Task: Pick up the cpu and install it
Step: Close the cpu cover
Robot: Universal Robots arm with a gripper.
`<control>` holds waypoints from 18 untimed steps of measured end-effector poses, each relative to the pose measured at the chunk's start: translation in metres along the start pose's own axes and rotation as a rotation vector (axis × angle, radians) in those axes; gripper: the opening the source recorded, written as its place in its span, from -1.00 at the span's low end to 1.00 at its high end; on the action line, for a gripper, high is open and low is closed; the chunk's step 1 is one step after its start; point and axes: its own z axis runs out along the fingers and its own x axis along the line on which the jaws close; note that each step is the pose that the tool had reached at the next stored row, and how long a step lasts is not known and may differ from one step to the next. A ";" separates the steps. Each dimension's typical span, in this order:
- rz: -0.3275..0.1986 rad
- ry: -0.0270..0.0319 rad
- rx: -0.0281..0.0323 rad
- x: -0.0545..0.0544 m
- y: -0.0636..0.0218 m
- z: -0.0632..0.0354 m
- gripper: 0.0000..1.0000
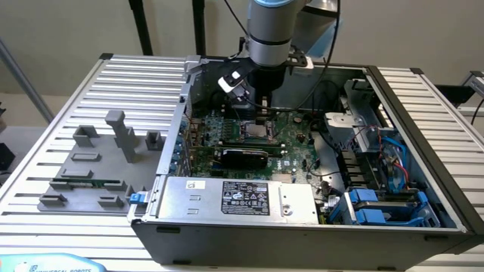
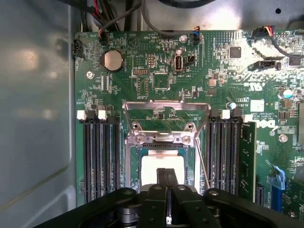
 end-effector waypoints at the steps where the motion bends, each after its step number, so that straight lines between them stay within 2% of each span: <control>1: 0.000 -0.0002 0.0019 0.000 0.0017 -0.0027 -0.79; 4: 0.000 -0.0001 0.0085 -0.001 0.0085 -0.0103 -0.79; 6: 0.000 -0.0004 0.0153 -0.001 0.0149 -0.0154 -0.79; 18: 0.002 -0.0018 0.0636 -0.002 0.0589 -0.0442 -0.79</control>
